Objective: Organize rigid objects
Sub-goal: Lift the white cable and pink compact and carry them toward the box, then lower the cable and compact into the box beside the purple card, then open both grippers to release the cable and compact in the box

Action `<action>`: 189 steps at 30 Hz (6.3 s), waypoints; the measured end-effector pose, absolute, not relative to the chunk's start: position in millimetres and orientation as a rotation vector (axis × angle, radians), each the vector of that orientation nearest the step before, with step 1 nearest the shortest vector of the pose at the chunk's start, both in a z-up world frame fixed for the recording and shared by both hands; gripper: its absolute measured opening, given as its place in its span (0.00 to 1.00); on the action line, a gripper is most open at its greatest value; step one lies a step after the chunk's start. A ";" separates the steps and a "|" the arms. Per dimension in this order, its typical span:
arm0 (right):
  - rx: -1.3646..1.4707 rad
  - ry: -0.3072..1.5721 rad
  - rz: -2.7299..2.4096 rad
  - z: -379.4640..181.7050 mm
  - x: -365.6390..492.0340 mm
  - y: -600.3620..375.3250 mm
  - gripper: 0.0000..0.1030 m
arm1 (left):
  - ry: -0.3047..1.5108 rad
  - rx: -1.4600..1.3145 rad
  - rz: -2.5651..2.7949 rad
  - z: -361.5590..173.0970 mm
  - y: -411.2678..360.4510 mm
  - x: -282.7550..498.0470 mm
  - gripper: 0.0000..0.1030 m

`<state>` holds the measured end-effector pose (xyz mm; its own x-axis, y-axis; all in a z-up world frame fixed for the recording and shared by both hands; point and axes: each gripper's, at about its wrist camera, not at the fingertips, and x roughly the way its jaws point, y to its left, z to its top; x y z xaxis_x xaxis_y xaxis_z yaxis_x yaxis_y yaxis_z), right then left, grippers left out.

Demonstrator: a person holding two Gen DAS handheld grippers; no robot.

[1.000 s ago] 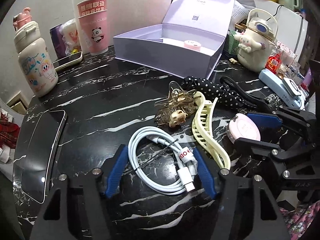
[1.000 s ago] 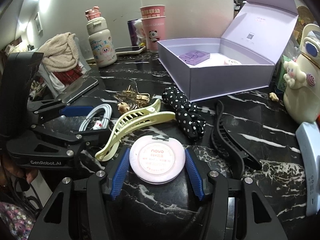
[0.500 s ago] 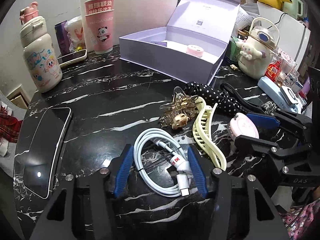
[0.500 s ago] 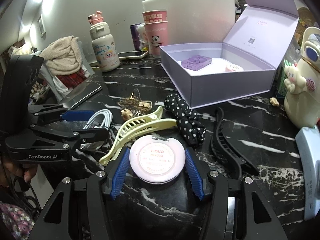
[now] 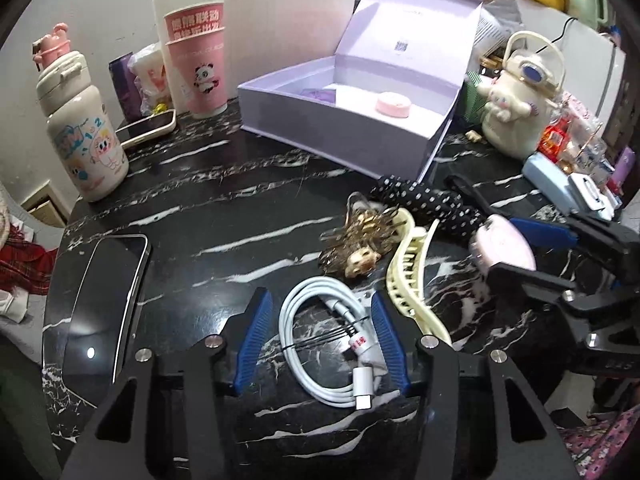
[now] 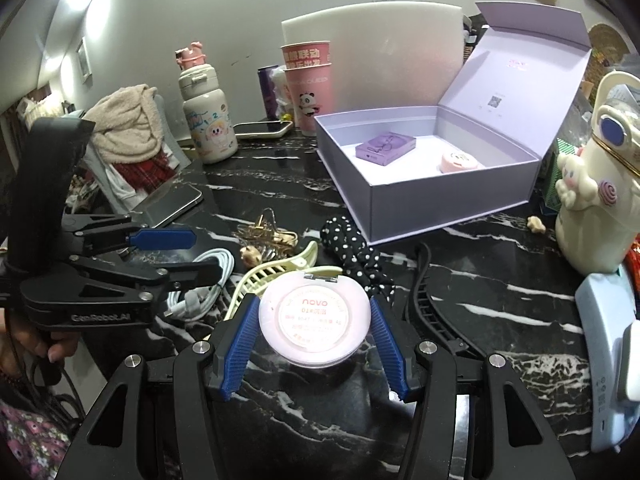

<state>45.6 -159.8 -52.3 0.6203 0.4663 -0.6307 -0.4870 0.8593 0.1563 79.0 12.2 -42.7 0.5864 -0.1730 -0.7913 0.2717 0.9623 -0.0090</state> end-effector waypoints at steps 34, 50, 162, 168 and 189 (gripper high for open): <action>-0.001 0.695 0.538 -28.8 65.7 -162.7 0.54 | 0.893 0.027 -0.277 -5.1 13.0 103.8 0.49; -0.060 0.639 0.499 3.4 114.8 -169.6 0.54 | 0.781 0.081 -0.392 36.1 -17.2 160.0 0.49; -0.112 0.853 0.240 -21.8 297.2 -202.5 0.65 | 0.995 0.240 -0.377 -30.6 -81.2 377.3 0.58; -0.106 0.834 0.232 -11.4 288.7 -207.8 0.65 | 0.969 0.236 -0.381 -15.5 -79.0 363.5 0.58; -0.102 0.740 0.213 32.1 235.1 -213.8 0.65 | 0.833 0.181 -0.344 54.4 -57.8 299.3 1.00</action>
